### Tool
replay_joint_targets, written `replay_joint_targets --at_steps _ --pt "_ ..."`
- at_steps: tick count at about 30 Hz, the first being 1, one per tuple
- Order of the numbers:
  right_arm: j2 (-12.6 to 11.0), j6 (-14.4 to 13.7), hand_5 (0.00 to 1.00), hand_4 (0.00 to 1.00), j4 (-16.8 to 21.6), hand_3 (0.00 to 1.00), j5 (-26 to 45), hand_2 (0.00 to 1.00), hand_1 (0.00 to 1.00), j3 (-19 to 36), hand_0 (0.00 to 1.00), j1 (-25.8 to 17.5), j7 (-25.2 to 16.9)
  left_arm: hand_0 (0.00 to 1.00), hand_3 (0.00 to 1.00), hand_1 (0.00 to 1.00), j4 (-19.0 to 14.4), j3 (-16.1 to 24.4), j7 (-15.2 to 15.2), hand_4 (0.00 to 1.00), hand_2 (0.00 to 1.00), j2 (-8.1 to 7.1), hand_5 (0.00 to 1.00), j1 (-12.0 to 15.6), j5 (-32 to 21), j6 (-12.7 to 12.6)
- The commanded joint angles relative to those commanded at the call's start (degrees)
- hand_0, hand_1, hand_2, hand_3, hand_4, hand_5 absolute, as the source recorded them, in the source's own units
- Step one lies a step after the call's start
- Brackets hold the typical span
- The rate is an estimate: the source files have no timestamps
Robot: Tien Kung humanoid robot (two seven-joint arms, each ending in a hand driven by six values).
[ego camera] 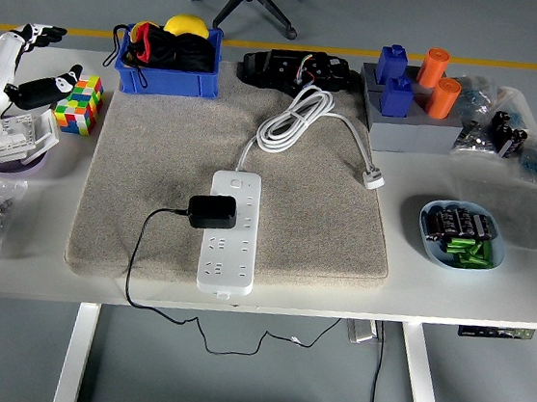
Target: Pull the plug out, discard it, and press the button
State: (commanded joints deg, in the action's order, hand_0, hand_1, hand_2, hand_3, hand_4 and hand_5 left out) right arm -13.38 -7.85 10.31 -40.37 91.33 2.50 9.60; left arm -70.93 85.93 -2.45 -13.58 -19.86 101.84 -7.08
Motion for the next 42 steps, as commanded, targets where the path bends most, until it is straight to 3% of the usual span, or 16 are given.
replay_joint_targets --at_steps 4,12,14,15,20,21,22,34,42 --pt "0.0 0.2 0.48 0.66 0.0 0.609 0.0 0.639 0.658 -0.1 0.74 0.0 0.0 0.879 0.766 0.848 -0.9 -2.6 -0.6 0.691 0.786 -0.81 0.164 -0.1 -0.3 0.3" --pt "-0.2 0.3 0.48 0.66 0.0 0.609 -0.2 0.639 0.658 0.3 0.74 -0.3 0.2 0.879 0.777 0.849 -5.2 -14.7 -2.1 0.698 0.786 -5.74 0.158 -1.0 -3.4 2.5" --pt "-0.3 0.2 0.48 0.66 0.0 0.609 -0.1 0.639 0.658 0.1 0.74 -0.2 0.2 0.879 0.777 0.849 -6.7 -18.0 -2.9 0.698 0.786 -6.87 0.158 -1.5 -3.6 4.4" --pt "-0.3 0.2 0.479 0.66 0.0 0.609 0.0 0.639 0.658 -0.1 0.74 -0.1 0.2 0.88 0.787 0.855 -7.3 -19.6 -3.3 0.819 0.797 -7.46 0.002 -2.0 -3.9 5.5" --pt "-0.4 0.3 0.479 0.66 0.0 0.609 0.2 0.639 0.658 -0.3 0.74 0.0 0.0 0.88 0.787 0.855 -9.0 -27.2 -4.7 0.819 0.797 -10.14 0.002 -4.6 -5.8 9.8" --pt "-0.4 0.4 0.479 0.661 0.0 0.609 0.3 0.639 0.658 -0.3 0.74 0.0 0.0 0.881 0.818 0.866 -9.2 -28.2 -4.8 0.9 0.812 -10.41 0.014 -4.9 -6.2 10.4" --pt "-0.4 0.5 0.479 0.661 0.0 0.609 0.3 0.639 0.658 -0.3 0.74 -0.1 0.0 0.881 0.818 0.866 -9.5 -30.0 -5.2 0.9 0.812 -10.72 0.014 -5.5 -6.8 11.5" --pt "-0.3 0.7 0.479 0.661 0.0 0.609 0.4 0.639 0.658 -0.2 0.74 -0.5 -0.1 0.879 0.812 0.863 -9.6 -38.2 -7.0 0.955 0.798 -9.38 0.026 -7.8 -8.4 15.2" --pt "0.0 0.7 0.479 0.661 0.0 0.609 0.3 0.639 0.658 0.1 0.74 -0.6 -0.2 0.875 0.807 0.853 -7.6 -40.5 -6.7 0.966 0.792 -8.07 0.015 -8.7 -8.4 14.5"
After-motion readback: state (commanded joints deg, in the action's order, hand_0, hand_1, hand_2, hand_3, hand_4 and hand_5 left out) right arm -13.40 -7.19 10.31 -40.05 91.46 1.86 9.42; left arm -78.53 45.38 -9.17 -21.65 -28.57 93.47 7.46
